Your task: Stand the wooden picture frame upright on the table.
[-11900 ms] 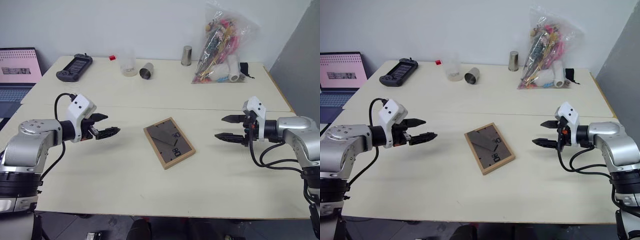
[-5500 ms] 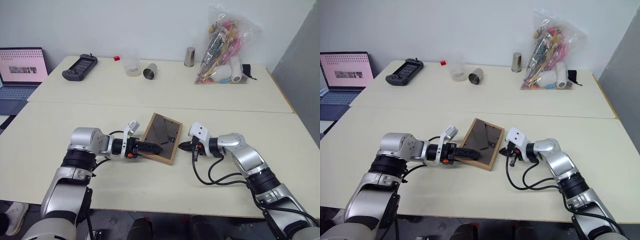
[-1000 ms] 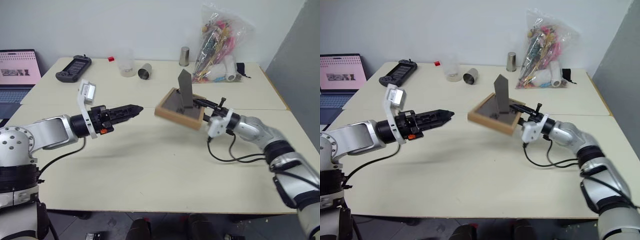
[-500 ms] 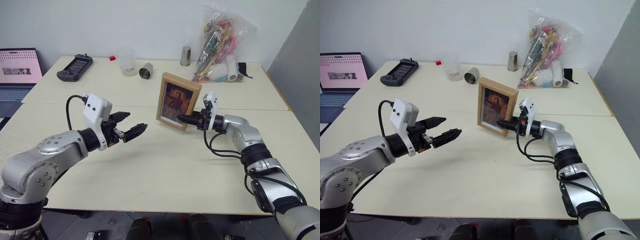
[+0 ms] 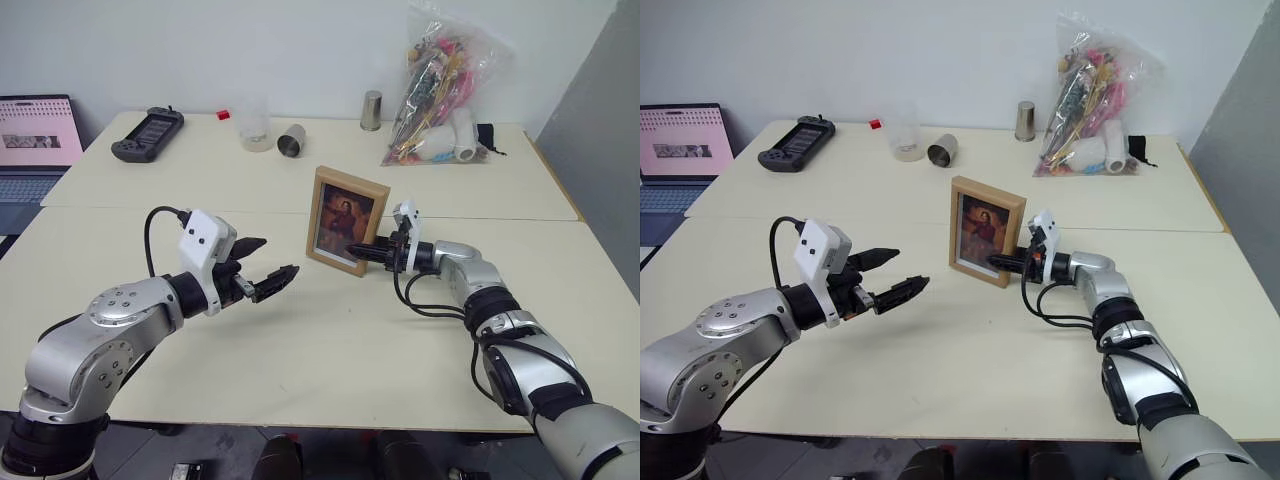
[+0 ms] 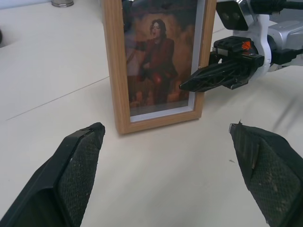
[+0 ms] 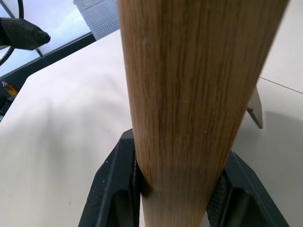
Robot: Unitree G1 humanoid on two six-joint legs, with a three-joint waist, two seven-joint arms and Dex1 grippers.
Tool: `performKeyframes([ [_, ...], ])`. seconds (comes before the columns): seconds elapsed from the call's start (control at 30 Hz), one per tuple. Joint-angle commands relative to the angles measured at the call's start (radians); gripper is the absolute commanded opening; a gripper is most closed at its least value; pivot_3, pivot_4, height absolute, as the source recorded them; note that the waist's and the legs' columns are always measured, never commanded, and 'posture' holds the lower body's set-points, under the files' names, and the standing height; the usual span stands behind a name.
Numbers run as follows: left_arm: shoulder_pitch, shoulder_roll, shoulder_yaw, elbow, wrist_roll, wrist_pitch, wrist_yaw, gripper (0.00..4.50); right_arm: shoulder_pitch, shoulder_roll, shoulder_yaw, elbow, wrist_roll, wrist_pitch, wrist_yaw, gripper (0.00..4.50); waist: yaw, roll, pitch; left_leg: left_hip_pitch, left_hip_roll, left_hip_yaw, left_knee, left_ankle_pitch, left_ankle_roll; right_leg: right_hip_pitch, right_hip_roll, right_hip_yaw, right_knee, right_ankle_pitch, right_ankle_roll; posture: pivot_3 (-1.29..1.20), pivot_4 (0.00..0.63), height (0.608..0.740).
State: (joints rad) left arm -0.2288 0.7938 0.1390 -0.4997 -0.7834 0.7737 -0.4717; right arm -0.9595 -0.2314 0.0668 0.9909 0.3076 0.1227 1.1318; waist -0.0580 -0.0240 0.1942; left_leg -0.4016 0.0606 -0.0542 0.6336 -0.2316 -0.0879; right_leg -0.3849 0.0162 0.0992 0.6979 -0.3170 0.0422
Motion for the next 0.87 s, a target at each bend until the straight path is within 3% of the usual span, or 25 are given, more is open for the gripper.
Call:
performKeyframes([
  [0.03,-0.032,-0.010,0.001,0.007,0.035,-0.021,-0.019,4.50,-0.008,0.003,-0.033,0.017,-0.010,0.033,-0.013,2.14,0.000,0.000,0.000,0.000,0.000,0.000,0.000,0.000,0.000,0.000,0.000,0.000,0.000,0.000,0.000,0.00,0.150,0.740],
  [0.27,-0.070,-0.025,-0.017,0.056,0.090,-0.037,-0.065,4.50,0.040,-0.053,-0.046,-0.051,-0.030,0.042,-0.005,3.87,0.001,0.000,0.000,0.000,0.000,0.000,0.000,0.000,0.000,0.000,0.000,0.000,-0.001,0.000,0.000,0.00,0.150,0.740],
  [0.37,-0.084,-0.034,-0.021,0.091,0.115,-0.047,-0.082,4.50,0.153,-0.150,-0.036,-0.204,-0.038,0.065,0.036,4.44,0.011,0.000,0.000,-0.001,-0.001,0.000,-0.001,0.000,0.000,0.000,-0.001,0.000,-0.001,0.000,0.000,0.00,0.150,0.740],
  [0.5,-0.098,-0.033,-0.005,0.156,0.148,-0.064,-0.109,4.50,0.352,-0.292,-0.066,-0.535,-0.023,0.120,0.026,4.44,0.019,0.000,0.000,-0.002,-0.001,0.000,-0.002,0.000,0.000,0.000,-0.001,0.000,-0.002,0.000,0.000,0.00,0.150,0.740],
  [0.6,-0.122,-0.016,0.010,0.225,0.172,-0.084,-0.143,4.50,0.451,-0.341,-0.129,-0.851,0.061,0.292,-0.059,4.44,0.015,0.000,0.000,-0.001,0.000,0.000,-0.003,0.000,0.000,-0.001,0.000,0.000,-0.002,0.000,0.000,0.00,0.150,0.740],
  [0.73,-0.168,-0.001,0.032,0.318,0.188,-0.098,-0.188,4.50,0.534,-0.341,-0.165,-1.191,0.133,0.481,-0.209,4.44,-0.006,0.001,0.001,0.000,0.001,-0.001,-0.003,0.000,0.000,-0.001,0.001,0.000,0.000,0.000,0.000,0.00,0.150,0.740],
  [0.87,-0.193,0.011,0.029,0.354,0.204,-0.112,-0.225,4.50,0.567,-0.297,-0.157,-1.368,0.177,0.585,-0.331,4.44,-0.005,0.001,0.000,0.001,0.001,-0.001,-0.003,0.000,0.000,-0.001,0.002,0.000,0.000,-0.001,0.001,0.00,0.150,0.740],
])
